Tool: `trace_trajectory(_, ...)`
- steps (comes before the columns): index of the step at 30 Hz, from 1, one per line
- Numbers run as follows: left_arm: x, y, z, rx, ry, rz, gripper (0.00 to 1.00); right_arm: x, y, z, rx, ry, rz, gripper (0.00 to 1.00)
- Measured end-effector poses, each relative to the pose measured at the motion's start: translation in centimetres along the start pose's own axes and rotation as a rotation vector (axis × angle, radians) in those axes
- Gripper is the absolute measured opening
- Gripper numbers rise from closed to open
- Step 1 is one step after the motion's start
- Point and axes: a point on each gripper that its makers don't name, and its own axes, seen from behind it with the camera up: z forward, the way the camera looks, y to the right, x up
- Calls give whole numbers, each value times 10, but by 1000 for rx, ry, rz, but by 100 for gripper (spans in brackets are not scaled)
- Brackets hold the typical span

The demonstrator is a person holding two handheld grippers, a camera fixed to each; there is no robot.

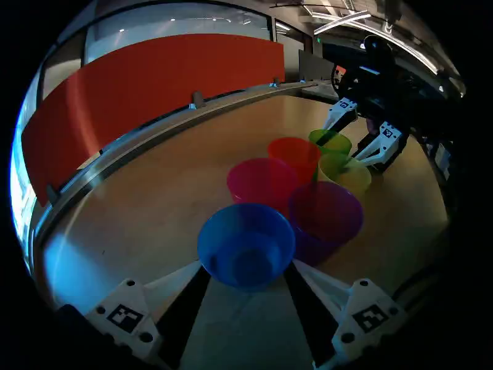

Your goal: Pour water

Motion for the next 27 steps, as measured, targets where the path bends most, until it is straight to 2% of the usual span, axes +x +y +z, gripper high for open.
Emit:
trace_trajectory(17,-1,-3,-7,29,10,2,80,7,1,-8,-8,35,20,86)
trace_trajectory(27,3,-1,-17,47,48,-16,79,14,-2,-16,-18,61,19,86)
